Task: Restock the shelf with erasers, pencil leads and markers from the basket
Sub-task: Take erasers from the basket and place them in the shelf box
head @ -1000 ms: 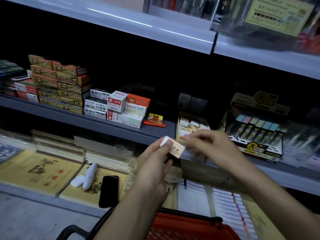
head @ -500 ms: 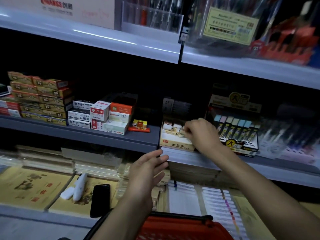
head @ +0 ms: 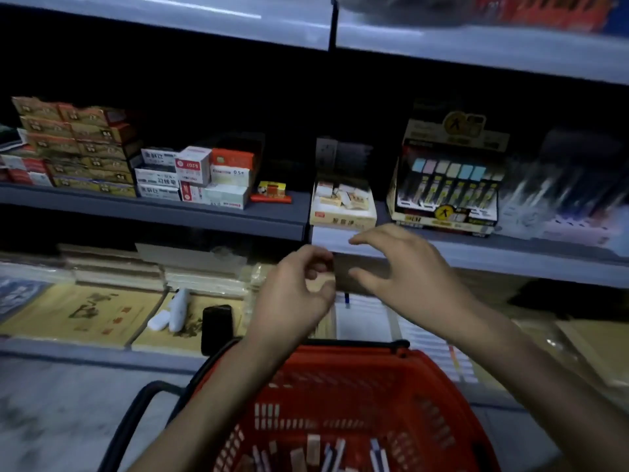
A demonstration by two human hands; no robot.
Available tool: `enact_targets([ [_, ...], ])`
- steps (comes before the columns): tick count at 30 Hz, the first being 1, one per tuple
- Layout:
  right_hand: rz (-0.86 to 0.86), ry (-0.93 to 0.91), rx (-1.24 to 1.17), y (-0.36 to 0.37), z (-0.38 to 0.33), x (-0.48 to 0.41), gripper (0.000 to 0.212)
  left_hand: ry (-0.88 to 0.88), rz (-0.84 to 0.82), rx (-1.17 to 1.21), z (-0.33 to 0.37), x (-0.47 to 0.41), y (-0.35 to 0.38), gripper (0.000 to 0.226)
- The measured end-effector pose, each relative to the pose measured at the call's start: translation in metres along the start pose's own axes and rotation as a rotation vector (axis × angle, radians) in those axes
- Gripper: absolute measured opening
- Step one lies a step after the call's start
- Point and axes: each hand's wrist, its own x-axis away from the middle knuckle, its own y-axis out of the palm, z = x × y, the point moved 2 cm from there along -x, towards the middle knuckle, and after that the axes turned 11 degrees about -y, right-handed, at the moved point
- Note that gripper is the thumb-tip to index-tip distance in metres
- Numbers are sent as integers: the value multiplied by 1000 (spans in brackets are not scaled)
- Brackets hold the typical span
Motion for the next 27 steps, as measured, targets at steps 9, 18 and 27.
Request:
enact_targets([
  [9, -124, -66, -76, 65, -10, 71, 57, 208, -99, -758, -50, 50, 12, 69],
  [18, -521, -75, -152, 193, -14, 148, 38, 199, -214, -1087, -157, 109, 7, 78],
  [27, -860, 175, -50, 300, 10, 213, 33, 46, -203, -1221, -225, 136, -6, 89],
])
